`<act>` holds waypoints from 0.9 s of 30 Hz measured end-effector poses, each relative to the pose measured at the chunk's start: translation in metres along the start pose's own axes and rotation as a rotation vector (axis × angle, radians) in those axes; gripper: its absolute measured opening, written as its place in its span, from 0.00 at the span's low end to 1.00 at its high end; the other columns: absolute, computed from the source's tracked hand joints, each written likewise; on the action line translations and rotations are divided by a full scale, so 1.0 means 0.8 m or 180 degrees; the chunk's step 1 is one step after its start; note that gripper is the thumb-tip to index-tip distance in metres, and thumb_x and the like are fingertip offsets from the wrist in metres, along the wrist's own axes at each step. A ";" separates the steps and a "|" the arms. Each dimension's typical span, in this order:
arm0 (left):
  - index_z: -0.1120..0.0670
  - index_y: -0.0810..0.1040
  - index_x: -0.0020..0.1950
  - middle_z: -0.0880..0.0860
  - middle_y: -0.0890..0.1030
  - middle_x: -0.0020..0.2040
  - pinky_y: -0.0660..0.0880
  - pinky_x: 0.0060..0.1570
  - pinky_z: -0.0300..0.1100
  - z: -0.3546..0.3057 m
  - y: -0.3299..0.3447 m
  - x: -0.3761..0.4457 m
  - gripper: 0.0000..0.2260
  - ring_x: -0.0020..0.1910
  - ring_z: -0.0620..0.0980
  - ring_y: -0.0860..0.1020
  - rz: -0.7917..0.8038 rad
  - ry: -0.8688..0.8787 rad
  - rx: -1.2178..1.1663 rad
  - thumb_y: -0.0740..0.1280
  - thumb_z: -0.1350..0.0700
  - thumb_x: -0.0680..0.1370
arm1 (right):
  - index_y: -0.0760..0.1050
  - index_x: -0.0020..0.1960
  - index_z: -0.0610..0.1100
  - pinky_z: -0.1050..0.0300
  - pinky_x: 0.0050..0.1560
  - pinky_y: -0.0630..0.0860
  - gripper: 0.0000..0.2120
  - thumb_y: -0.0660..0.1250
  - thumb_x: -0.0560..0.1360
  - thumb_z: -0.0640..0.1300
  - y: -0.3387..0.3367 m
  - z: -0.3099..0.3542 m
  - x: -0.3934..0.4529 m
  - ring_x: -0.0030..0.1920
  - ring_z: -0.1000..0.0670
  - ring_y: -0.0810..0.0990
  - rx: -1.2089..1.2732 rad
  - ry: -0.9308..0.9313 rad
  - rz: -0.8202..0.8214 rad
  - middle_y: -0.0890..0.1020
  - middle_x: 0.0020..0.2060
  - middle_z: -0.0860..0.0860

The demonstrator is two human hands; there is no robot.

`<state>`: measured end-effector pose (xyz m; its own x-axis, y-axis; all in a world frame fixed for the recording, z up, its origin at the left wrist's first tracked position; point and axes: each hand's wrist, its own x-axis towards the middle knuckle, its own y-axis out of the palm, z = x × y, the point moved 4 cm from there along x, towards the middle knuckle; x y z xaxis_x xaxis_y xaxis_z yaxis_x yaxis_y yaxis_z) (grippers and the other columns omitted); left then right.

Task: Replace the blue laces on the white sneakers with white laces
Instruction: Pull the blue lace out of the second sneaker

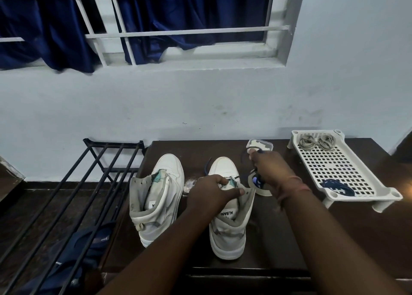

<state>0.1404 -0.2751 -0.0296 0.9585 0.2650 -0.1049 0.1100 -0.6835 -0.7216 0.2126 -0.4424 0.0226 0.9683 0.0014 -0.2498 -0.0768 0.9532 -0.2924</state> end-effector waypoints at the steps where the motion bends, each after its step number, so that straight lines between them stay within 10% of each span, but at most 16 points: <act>1: 0.45 0.83 0.56 0.43 0.83 0.55 0.76 0.55 0.45 0.000 0.000 0.000 0.29 0.55 0.43 0.79 0.0004 0.0009 0.0010 0.73 0.28 0.63 | 0.76 0.36 0.43 0.54 0.35 0.68 0.14 0.64 0.77 0.50 -0.006 0.004 -0.001 0.29 0.48 0.68 0.0121 -0.0049 -0.0068 0.72 0.29 0.47; 7: 0.44 0.82 0.56 0.43 0.83 0.54 0.76 0.56 0.45 0.001 0.003 0.001 0.29 0.54 0.44 0.79 -0.0010 0.0023 0.0015 0.73 0.28 0.62 | 0.76 0.34 0.45 0.58 0.36 0.70 0.22 0.68 0.71 0.63 0.016 -0.030 -0.005 0.35 0.47 0.77 -0.1888 0.0379 0.0492 0.78 0.30 0.49; 11: 0.44 0.82 0.55 0.43 0.83 0.53 0.77 0.56 0.47 0.002 0.003 0.002 0.31 0.54 0.44 0.79 -0.0034 0.0004 0.0001 0.72 0.26 0.60 | 0.79 0.48 0.42 0.59 0.43 0.72 0.09 0.65 0.77 0.47 0.024 -0.012 -0.003 0.42 0.48 0.79 -0.2399 -0.0256 0.0764 0.81 0.41 0.47; 17: 0.43 0.82 0.55 0.41 0.83 0.53 0.77 0.56 0.46 0.001 0.003 0.002 0.31 0.54 0.42 0.79 -0.0006 0.0020 0.0031 0.72 0.25 0.61 | 0.69 0.35 0.45 0.57 0.29 0.61 0.17 0.60 0.81 0.50 0.009 0.013 -0.002 0.25 0.48 0.67 0.1816 -0.0111 0.0220 0.75 0.26 0.47; 19: 0.43 0.83 0.54 0.41 0.83 0.53 0.77 0.55 0.46 0.001 0.003 0.002 0.31 0.54 0.42 0.79 -0.0005 0.0021 0.0049 0.72 0.25 0.60 | 0.67 0.35 0.45 0.56 0.29 0.58 0.18 0.59 0.81 0.53 0.006 0.014 0.003 0.24 0.49 0.64 0.2055 -0.0078 0.0227 0.72 0.25 0.48; 23: 0.44 0.83 0.54 0.41 0.83 0.53 0.77 0.55 0.46 0.001 0.002 0.001 0.31 0.54 0.42 0.79 -0.0020 0.0030 0.0015 0.72 0.26 0.61 | 0.78 0.41 0.44 0.51 0.48 0.78 0.26 0.65 0.65 0.68 0.009 -0.032 0.017 0.38 0.44 0.81 -0.0835 -0.0018 -0.0103 0.82 0.34 0.48; 27: 0.44 0.83 0.55 0.42 0.83 0.53 0.76 0.54 0.44 -0.001 0.002 0.000 0.29 0.54 0.42 0.79 -0.0044 0.0038 -0.0005 0.73 0.27 0.62 | 0.76 0.33 0.44 0.50 0.49 0.78 0.18 0.69 0.68 0.59 0.025 -0.041 0.016 0.41 0.45 0.80 -0.2118 0.0094 0.0468 0.82 0.37 0.45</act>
<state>0.1410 -0.2761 -0.0302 0.9600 0.2664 -0.0867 0.1237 -0.6808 -0.7220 0.2156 -0.4336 -0.0169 0.9304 0.0994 -0.3527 -0.3461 0.5550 -0.7565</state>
